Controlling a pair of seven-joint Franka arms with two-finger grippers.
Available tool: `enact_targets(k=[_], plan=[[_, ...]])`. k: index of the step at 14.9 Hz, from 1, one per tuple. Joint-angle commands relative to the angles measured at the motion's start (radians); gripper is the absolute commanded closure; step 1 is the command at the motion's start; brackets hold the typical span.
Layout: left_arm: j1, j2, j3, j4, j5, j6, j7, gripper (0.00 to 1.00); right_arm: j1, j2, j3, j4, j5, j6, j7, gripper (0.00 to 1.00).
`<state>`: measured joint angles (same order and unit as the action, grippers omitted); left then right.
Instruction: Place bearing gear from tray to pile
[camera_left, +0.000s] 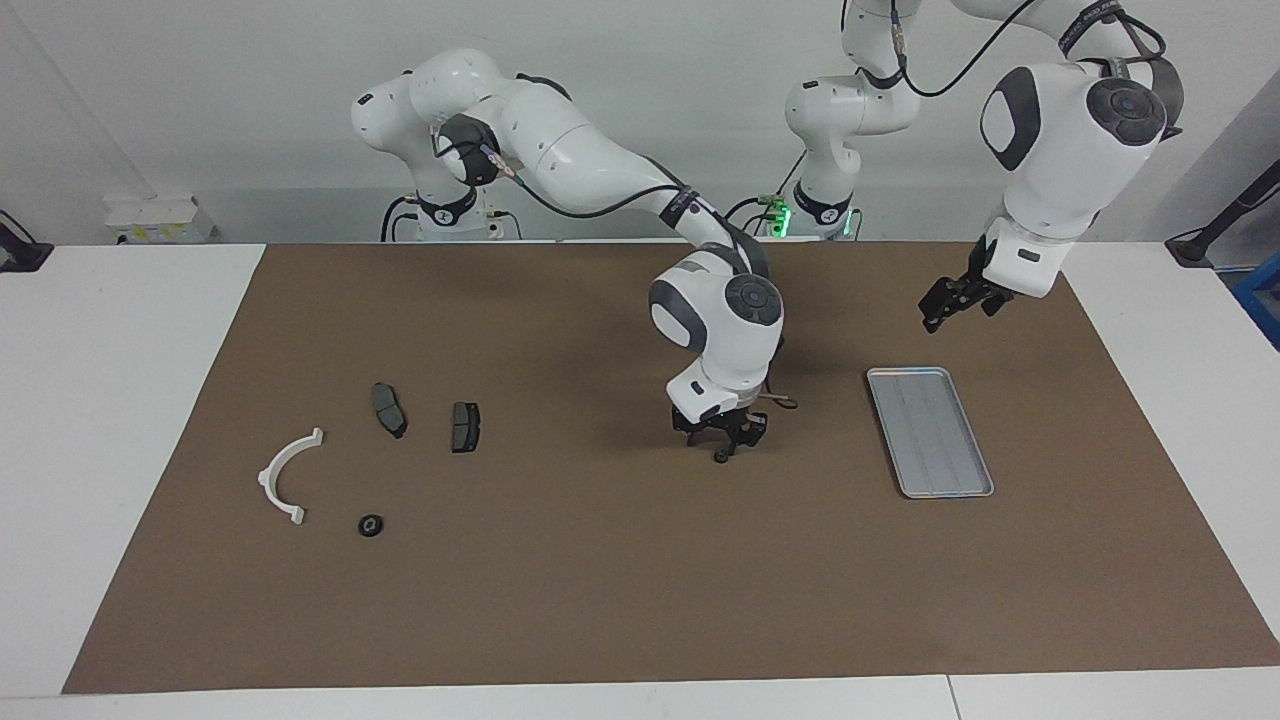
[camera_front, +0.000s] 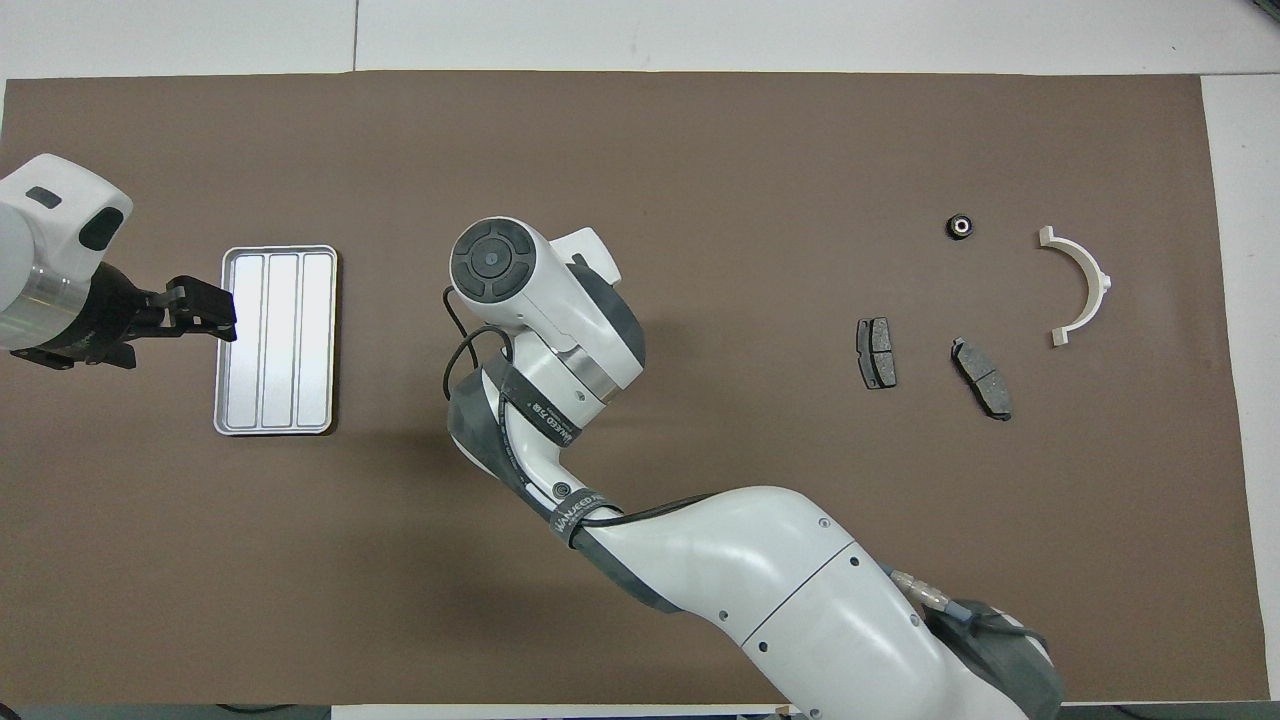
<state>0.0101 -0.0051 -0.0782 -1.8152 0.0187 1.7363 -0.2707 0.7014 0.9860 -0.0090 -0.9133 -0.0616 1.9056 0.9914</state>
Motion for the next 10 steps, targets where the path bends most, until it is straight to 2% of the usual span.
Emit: enact_targets(k=[1, 8, 10], plan=[[0.021, -0.032, -0.015, -0.035, 0.001, 0.017, 0.016, 0.00, -0.003, 0.016, 0.001, 0.025, -0.015, 0.013, 0.007, 0.30], [0.021, -0.032, -0.015, -0.035, 0.001, 0.017, 0.016, 0.00, -0.016, 0.022, 0.000, 0.022, -0.015, 0.066, 0.007, 0.34], [0.021, -0.032, -0.015, -0.035, 0.001, 0.017, 0.016, 0.00, -0.014, 0.023, 0.000, 0.019, -0.015, 0.066, 0.007, 0.39]])
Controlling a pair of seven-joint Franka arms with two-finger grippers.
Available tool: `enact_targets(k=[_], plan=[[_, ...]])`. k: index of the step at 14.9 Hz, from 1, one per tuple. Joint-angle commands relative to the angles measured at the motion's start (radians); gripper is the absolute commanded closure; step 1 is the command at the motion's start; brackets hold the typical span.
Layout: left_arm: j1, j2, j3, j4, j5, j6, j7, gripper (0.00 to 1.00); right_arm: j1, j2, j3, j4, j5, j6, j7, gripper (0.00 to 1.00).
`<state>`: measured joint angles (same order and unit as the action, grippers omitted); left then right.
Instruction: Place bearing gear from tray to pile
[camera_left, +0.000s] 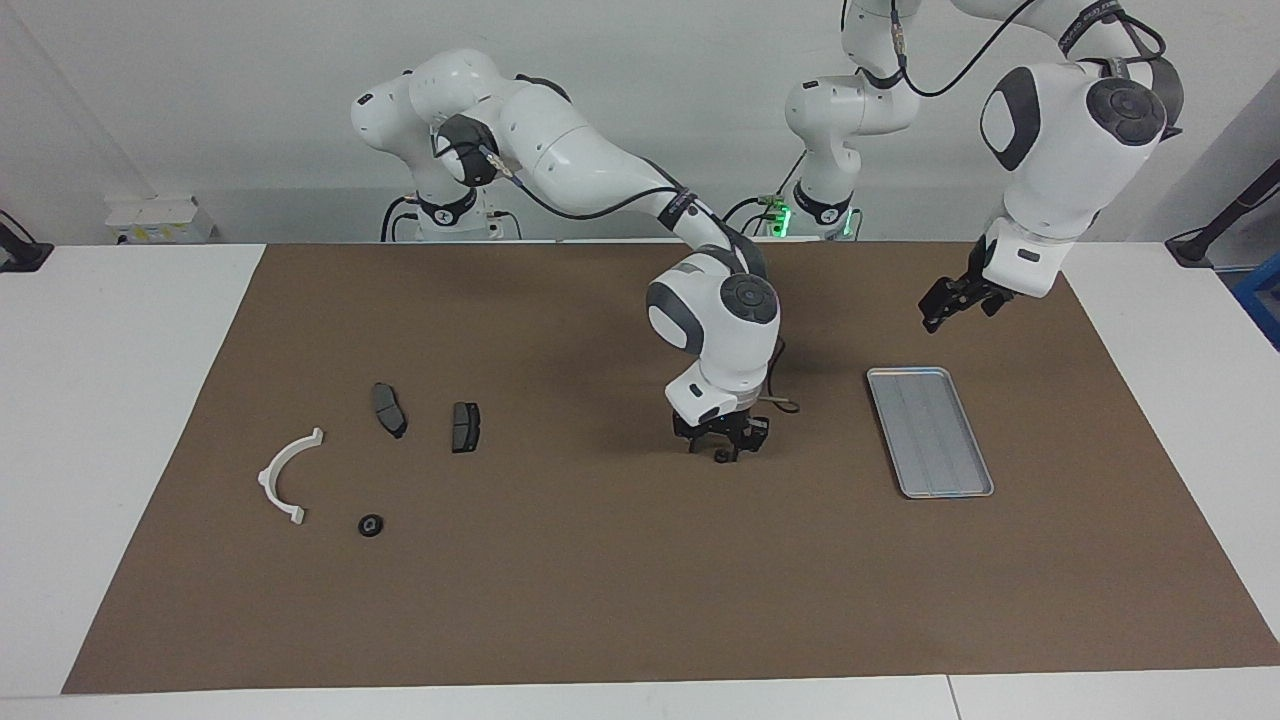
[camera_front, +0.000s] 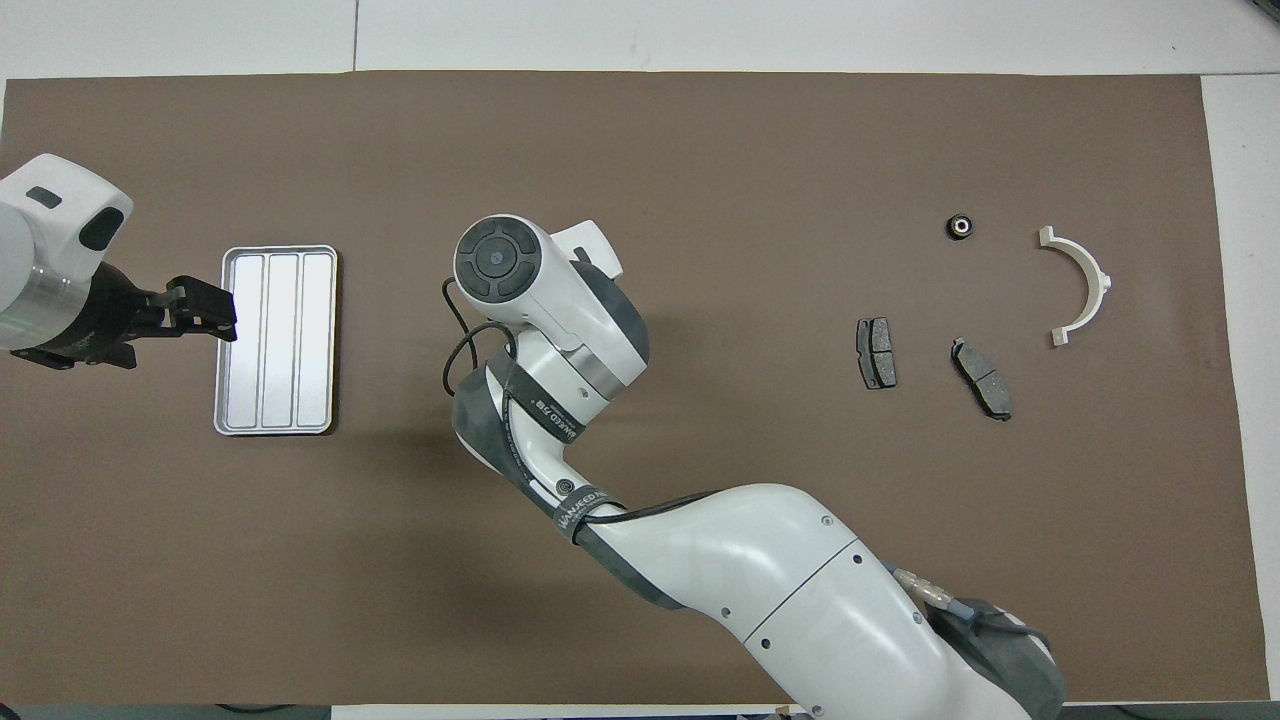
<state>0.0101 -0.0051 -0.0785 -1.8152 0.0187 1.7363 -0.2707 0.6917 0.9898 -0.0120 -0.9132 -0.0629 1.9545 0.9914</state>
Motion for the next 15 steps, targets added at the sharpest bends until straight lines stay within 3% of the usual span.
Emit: enact_targets(k=[1, 6, 10, 13, 15], plan=[[0.022, -0.032, -0.015, -0.035, 0.001, 0.017, 0.016, 0.00, -0.004, 0.020, 0.003, 0.019, -0.014, 0.017, 0.007, 0.45], [0.022, -0.032, -0.015, -0.035, 0.001, 0.017, 0.016, 0.00, -0.004, 0.018, 0.004, 0.013, -0.012, 0.017, 0.007, 0.63], [0.022, -0.032, -0.015, -0.033, 0.001, 0.017, 0.016, 0.00, -0.004, 0.018, 0.004, 0.011, -0.012, 0.014, 0.006, 1.00], [0.022, -0.029, -0.014, -0.027, 0.001, 0.015, 0.016, 0.00, -0.006, 0.015, 0.003, 0.013, -0.014, -0.008, 0.003, 1.00], [0.022, -0.027, -0.014, -0.022, 0.000, 0.015, 0.016, 0.00, -0.047, -0.008, 0.000, 0.017, -0.014, -0.102, -0.080, 1.00]])
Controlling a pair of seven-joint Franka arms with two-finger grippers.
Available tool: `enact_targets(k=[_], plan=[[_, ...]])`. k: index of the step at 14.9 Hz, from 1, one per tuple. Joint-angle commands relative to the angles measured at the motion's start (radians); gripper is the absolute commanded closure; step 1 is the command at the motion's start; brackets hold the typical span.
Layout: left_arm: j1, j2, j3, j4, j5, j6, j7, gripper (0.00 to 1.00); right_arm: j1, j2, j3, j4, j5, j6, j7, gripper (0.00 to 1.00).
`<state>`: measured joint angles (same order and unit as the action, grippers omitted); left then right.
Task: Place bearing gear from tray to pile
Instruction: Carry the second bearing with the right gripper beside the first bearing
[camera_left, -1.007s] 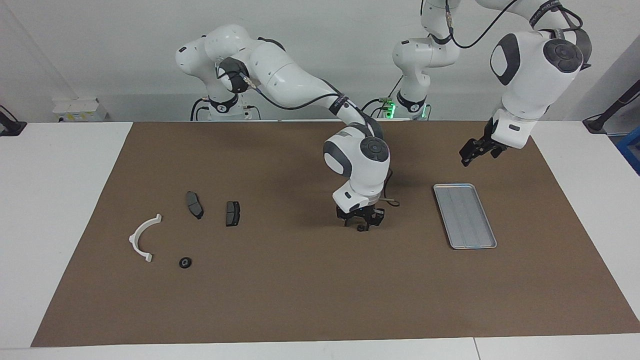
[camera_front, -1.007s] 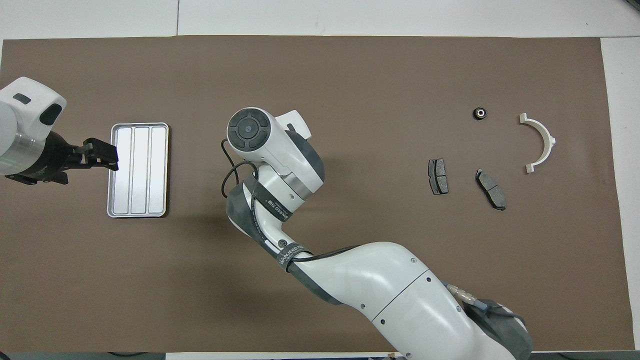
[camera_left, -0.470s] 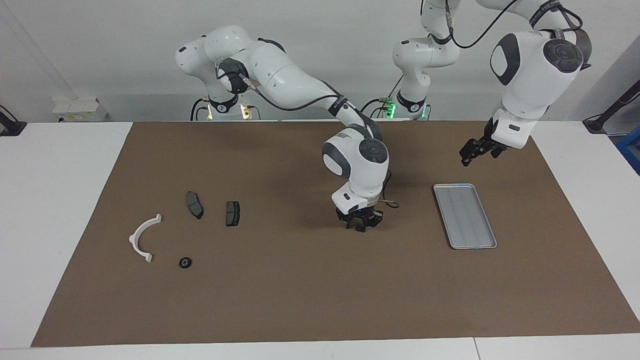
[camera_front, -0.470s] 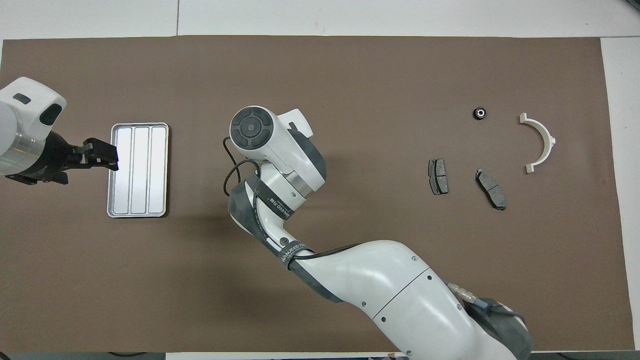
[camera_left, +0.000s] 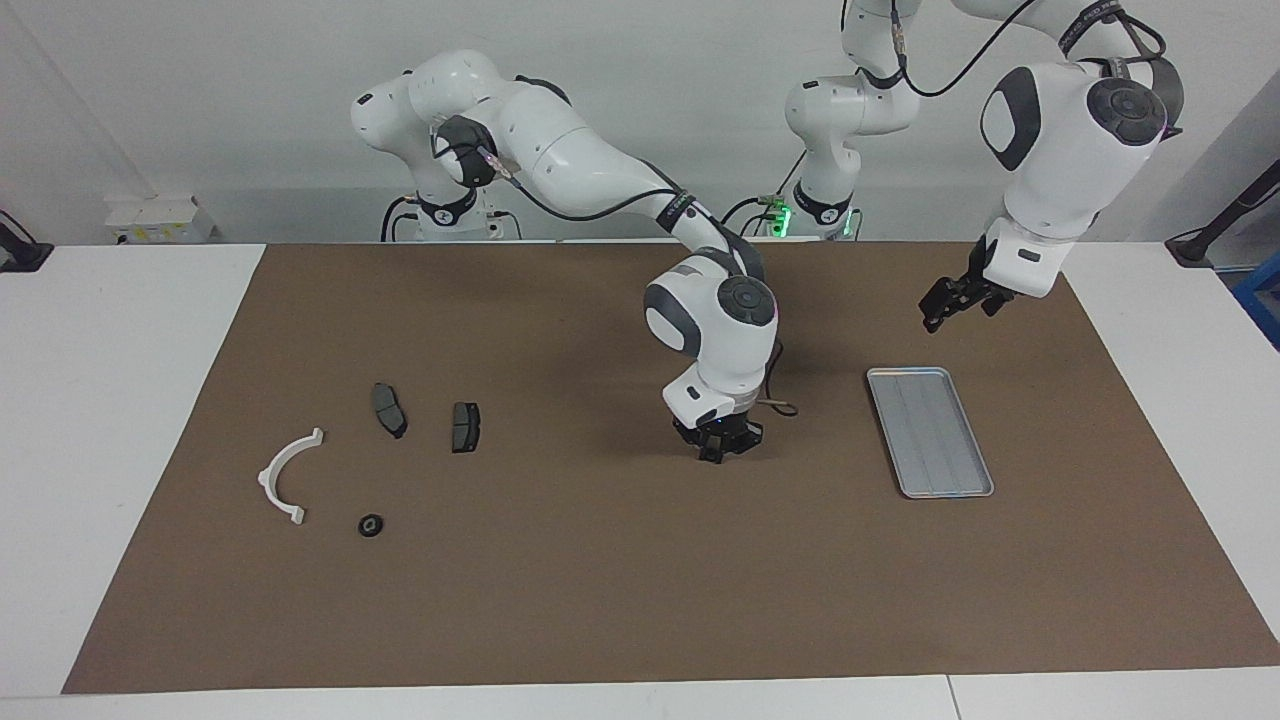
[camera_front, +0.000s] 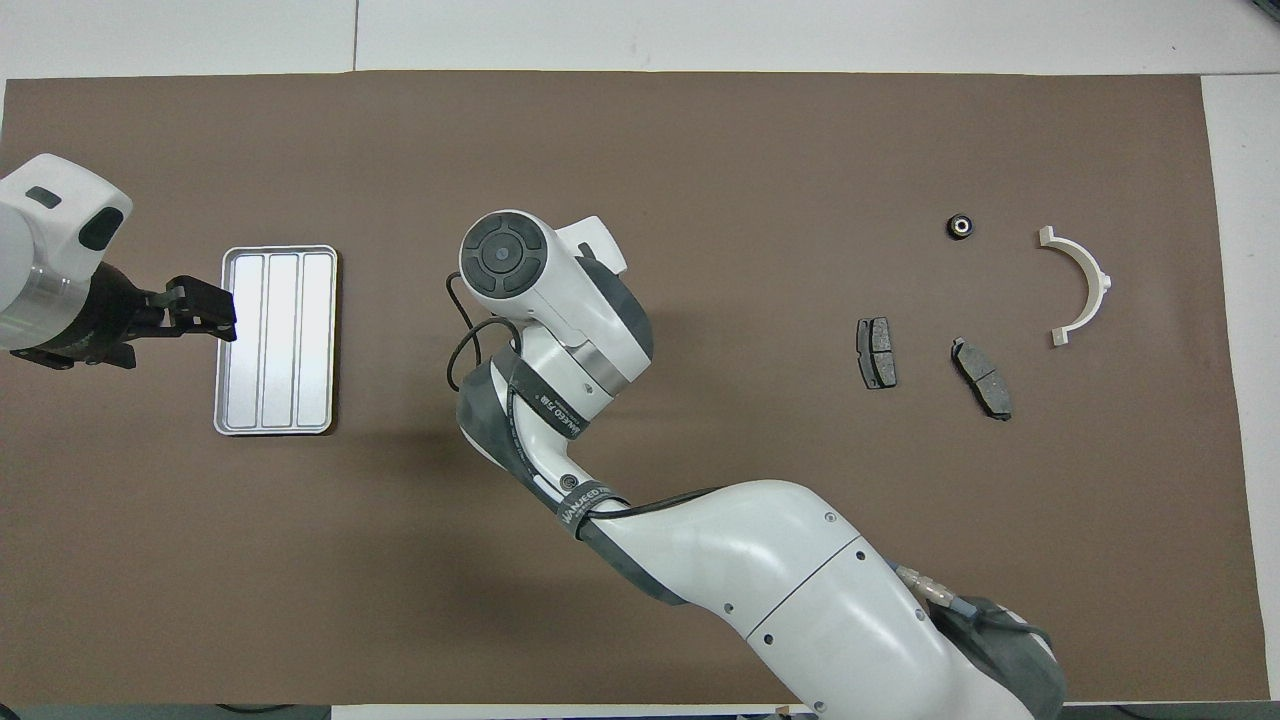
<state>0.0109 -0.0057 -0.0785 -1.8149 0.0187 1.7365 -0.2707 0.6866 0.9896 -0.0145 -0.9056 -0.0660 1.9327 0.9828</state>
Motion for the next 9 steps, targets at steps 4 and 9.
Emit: enact_targets(k=[4, 9], plan=[[0.021, -0.027, -0.014, 0.012, 0.000, -0.006, 0.013, 0.00, -0.241, -0.156, 0.005, 0.005, -0.009, -0.262, -0.480, 1.00], [0.023, -0.026, -0.004, 0.140, 0.000, -0.162, 0.016, 0.00, -0.439, -0.248, 0.005, -0.213, -0.018, -0.128, -0.860, 1.00]])
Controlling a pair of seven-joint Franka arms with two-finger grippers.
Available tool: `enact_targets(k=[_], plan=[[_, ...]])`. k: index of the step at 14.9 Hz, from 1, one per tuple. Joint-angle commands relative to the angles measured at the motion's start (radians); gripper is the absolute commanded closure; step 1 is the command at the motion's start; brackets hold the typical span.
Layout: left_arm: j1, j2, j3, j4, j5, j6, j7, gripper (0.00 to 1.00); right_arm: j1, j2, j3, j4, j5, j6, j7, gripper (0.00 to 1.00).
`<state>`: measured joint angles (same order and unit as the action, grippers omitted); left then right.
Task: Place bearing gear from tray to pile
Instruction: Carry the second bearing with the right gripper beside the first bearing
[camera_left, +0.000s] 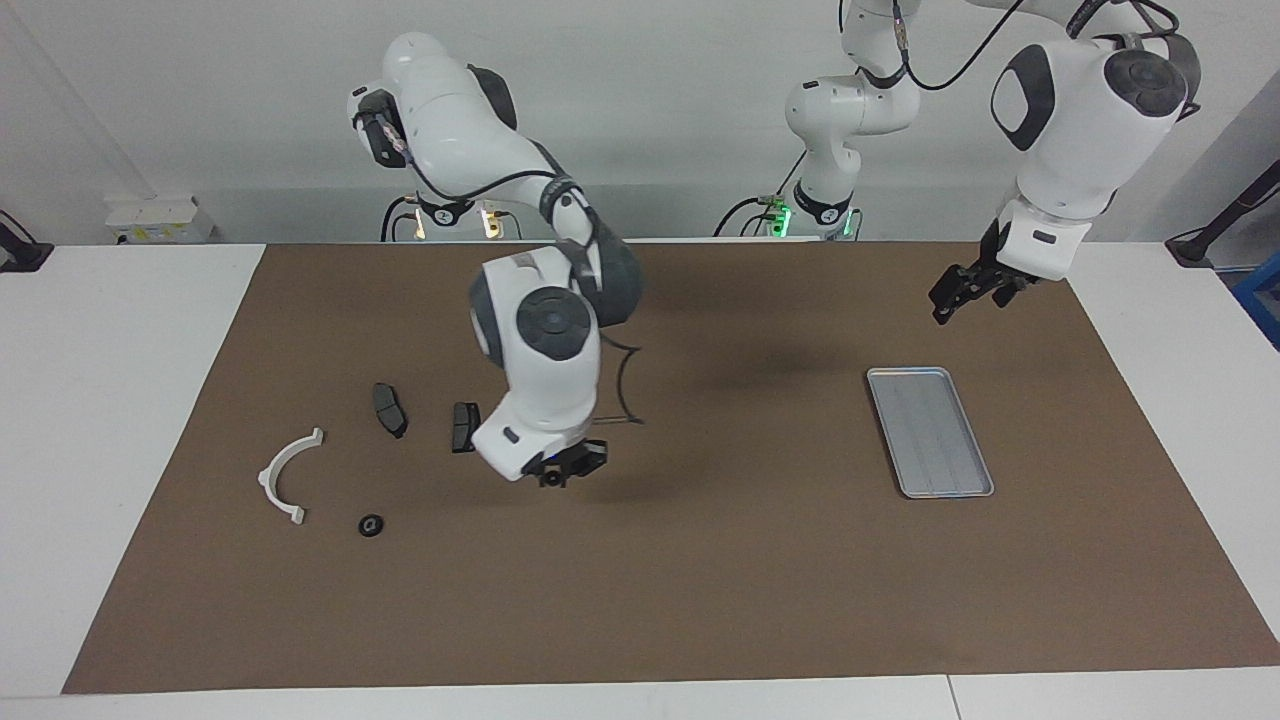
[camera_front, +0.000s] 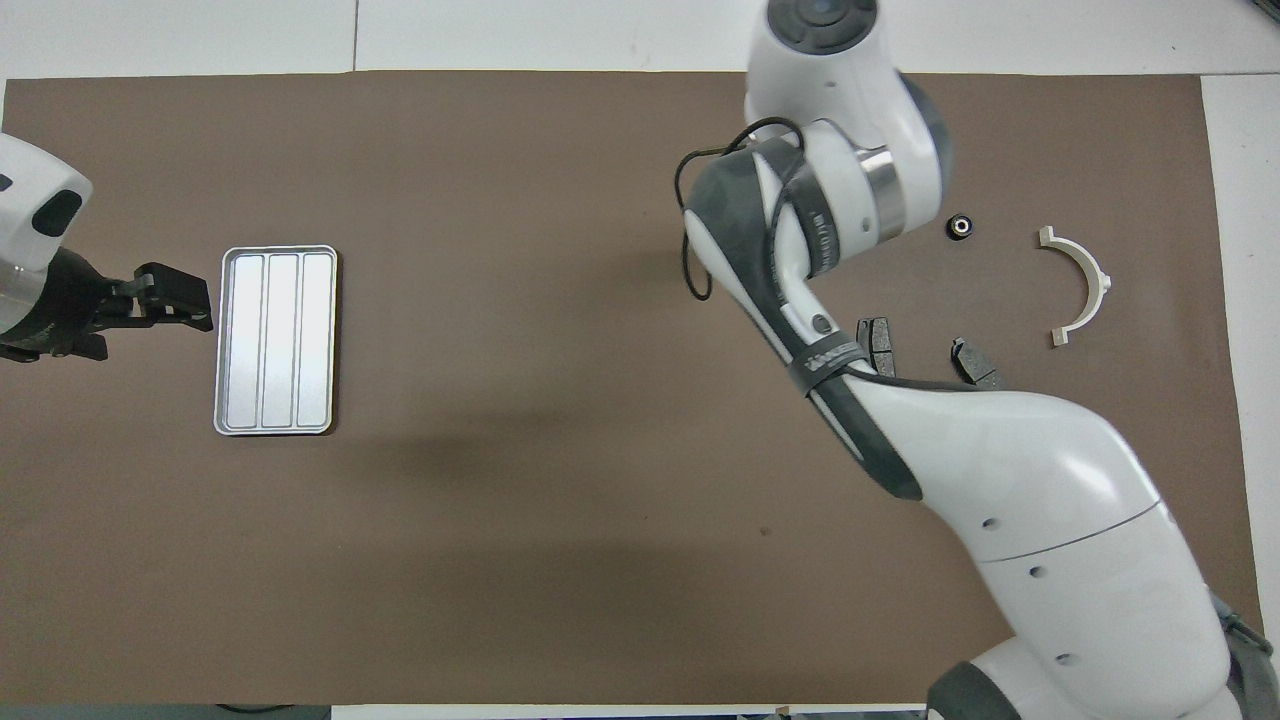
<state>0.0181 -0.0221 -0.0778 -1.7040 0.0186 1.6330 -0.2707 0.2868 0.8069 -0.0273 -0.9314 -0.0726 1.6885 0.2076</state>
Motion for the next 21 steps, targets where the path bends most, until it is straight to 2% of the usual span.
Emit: enact_targets(k=[1, 3, 4, 7, 11, 12, 13, 21], plan=[[0.016, -0.012, -0.002, 0.030, 0.000, -0.074, 0.016, 0.00, -0.070, -0.109, 0.018, -0.301, -0.010, 0.220, -0.141, 1.00], [0.016, -0.013, -0.003, 0.037, 0.000, -0.084, 0.018, 0.00, -0.104, -0.172, 0.017, -0.497, -0.012, 0.426, -0.197, 1.00], [0.016, -0.015, -0.003, 0.034, 0.000, -0.082, 0.018, 0.00, -0.110, -0.184, 0.017, -0.548, -0.013, 0.479, -0.209, 1.00], [0.014, -0.016, -0.017, 0.032, 0.001, -0.071, 0.013, 0.00, -0.147, -0.183, 0.017, -0.578, -0.012, 0.527, -0.284, 1.00], [0.014, -0.027, -0.007, 0.032, 0.001, -0.073, 0.008, 0.00, -0.150, -0.186, 0.018, -0.593, -0.009, 0.540, -0.284, 1.00], [0.014, -0.027, -0.005, 0.033, 0.001, -0.071, 0.007, 0.00, -0.153, -0.186, 0.018, -0.593, -0.009, 0.540, -0.284, 0.92], [0.014, -0.027, -0.007, 0.032, 0.001, -0.074, 0.007, 0.00, -0.152, -0.186, 0.018, -0.593, -0.006, 0.539, -0.280, 0.01], [0.006, -0.042, -0.014, 0.021, 0.001, -0.076, 0.004, 0.00, -0.149, -0.193, 0.017, -0.590, -0.007, 0.528, -0.281, 0.00]])
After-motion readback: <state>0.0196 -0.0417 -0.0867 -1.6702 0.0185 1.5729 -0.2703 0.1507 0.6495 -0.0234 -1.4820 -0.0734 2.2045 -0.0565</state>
